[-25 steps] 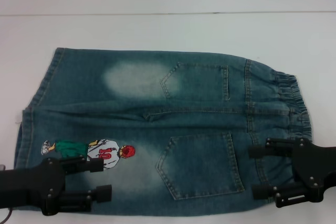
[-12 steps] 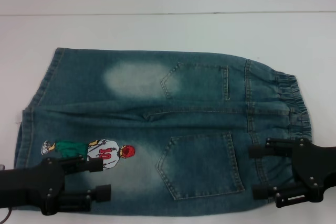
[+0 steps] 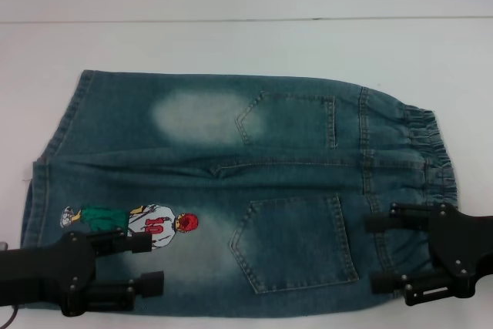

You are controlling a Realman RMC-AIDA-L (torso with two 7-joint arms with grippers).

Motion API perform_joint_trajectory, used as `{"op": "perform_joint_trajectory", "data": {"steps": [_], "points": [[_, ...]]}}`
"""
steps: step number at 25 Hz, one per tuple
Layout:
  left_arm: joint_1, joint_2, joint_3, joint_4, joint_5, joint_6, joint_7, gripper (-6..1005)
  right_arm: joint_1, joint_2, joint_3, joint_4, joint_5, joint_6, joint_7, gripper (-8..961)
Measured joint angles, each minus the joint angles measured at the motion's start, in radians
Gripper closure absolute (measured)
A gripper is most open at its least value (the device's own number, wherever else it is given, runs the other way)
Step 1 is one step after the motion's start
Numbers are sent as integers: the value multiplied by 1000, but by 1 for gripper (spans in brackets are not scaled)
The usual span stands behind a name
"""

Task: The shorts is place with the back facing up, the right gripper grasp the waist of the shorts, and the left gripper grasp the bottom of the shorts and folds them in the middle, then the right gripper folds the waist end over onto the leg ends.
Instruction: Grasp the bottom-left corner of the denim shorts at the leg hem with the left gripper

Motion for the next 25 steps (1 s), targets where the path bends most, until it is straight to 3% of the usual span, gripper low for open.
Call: {"op": "perform_joint_trajectory", "data": {"steps": [25], "points": [[0,-1,-2,0,0,1,-1,154,-2,0,0,0,0,-2,1,-5]]}}
